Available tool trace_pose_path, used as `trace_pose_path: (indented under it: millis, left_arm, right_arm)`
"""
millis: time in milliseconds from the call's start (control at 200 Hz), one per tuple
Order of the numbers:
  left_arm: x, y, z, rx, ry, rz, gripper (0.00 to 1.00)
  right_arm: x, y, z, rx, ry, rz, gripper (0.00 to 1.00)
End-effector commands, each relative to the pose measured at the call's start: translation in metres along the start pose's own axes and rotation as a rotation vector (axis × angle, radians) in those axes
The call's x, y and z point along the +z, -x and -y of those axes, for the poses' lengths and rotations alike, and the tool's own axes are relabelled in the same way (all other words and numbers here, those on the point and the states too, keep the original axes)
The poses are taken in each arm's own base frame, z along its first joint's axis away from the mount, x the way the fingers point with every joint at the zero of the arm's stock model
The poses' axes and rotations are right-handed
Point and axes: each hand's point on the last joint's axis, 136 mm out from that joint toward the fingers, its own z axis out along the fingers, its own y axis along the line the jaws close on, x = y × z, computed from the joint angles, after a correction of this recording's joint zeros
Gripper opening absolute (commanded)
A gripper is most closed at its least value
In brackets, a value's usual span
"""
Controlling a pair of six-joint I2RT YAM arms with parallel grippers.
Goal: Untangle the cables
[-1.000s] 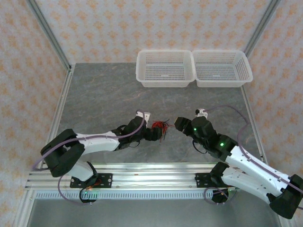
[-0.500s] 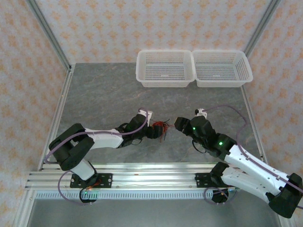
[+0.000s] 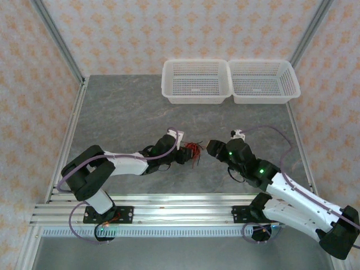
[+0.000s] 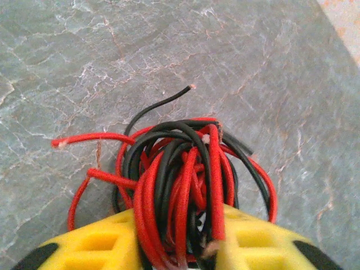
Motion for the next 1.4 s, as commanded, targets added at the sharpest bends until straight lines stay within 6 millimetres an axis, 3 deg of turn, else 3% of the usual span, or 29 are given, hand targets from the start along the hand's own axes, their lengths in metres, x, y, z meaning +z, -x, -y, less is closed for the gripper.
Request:
trace_pose_path:
  millis: [0, 225, 415, 626, 786, 941, 1131, 1396]
  left_arm:
    - [0.009, 0.011, 0.003, 0.006, -0.002, 0.021, 0.20]
    - [0.012, 0.022, 0.009, -0.038, -0.017, 0.047, 0.00]
    - [-0.003, 0.039, 0.021, -0.142, -0.067, 0.102, 0.00]
    - [-0.016, 0.040, 0.025, -0.256, -0.119, 0.139, 0.00]
    - [-0.027, 0.037, 0.016, -0.357, -0.153, 0.184, 0.00]
    - [-0.033, 0.033, 0.002, -0.464, -0.189, 0.217, 0.00]
    - [-0.034, 0.029, -0.009, -0.548, -0.189, 0.242, 0.00]
    - [-0.033, 0.028, -0.018, -0.561, -0.142, 0.249, 0.00]
  right_arm:
    - [0.009, -0.007, 0.000, 0.006, 0.029, -0.013, 0.70]
    - [0.024, -0.024, 0.000, -0.021, 0.066, -0.054, 0.70]
    - [0.031, -0.025, -0.005, -0.069, 0.136, -0.041, 0.69]
    - [0.046, -0.024, -0.022, -0.111, 0.267, -0.056, 0.65]
    - [0.064, -0.026, -0.014, -0.109, 0.273, -0.108, 0.57]
    - [0.075, -0.030, -0.027, -0.137, 0.349, -0.169, 0.55]
    - [0.102, -0.057, -0.026, -0.092, 0.372, -0.302, 0.51]
    - [0.106, -0.063, -0.040, -0.087, 0.403, -0.316, 0.49]
